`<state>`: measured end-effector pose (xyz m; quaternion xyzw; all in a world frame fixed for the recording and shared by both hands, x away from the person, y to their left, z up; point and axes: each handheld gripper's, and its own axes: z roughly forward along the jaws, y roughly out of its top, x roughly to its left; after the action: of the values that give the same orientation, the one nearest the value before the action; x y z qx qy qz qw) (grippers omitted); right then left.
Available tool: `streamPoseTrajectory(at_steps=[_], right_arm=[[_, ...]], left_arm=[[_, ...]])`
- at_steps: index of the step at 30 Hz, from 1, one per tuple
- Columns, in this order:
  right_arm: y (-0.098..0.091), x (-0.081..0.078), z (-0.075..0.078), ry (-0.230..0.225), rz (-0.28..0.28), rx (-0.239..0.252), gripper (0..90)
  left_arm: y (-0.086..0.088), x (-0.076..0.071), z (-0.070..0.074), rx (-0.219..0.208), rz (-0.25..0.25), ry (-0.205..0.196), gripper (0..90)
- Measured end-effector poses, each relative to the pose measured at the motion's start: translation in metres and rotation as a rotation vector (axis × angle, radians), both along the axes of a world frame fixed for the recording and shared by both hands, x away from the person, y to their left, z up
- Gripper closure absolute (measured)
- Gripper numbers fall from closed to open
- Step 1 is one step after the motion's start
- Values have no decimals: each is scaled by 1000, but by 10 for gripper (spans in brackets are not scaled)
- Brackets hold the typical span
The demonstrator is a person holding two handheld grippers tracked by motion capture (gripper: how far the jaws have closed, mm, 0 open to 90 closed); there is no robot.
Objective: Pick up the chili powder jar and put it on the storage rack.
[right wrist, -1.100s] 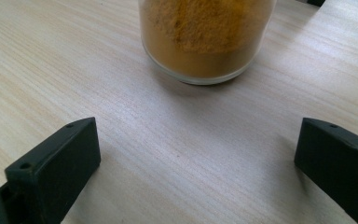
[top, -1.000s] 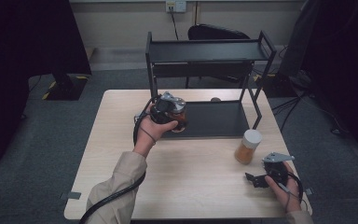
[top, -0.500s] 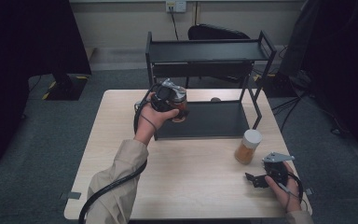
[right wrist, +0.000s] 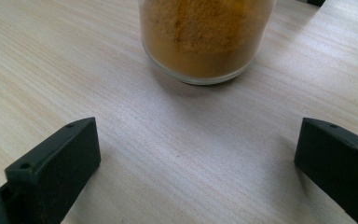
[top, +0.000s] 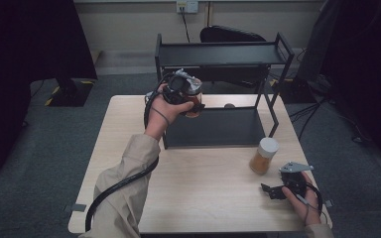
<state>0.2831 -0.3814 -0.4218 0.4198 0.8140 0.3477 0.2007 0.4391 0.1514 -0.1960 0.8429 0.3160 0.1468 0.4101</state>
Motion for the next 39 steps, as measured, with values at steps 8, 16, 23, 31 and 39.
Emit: streamPoseTrajectory(at_steps=[8,16,23,31,39], right_arm=[[0,0,0,1,0,-1,0],[0,0,0,1,0,-1,0],[0,0,0,1,0,-1,0],[0,0,0,1,0,-1,0],[0,0,0,2,-1,0,0]], left_arm=[[-6,5,19,-8,-9,-10,302],[-9,7,40,-9,-11,-21,303],[-12,10,56,-5,-20,-33,303],[-14,15,69,-10,-29,-31,303],[-16,20,83,-2,-30,-27,303]])
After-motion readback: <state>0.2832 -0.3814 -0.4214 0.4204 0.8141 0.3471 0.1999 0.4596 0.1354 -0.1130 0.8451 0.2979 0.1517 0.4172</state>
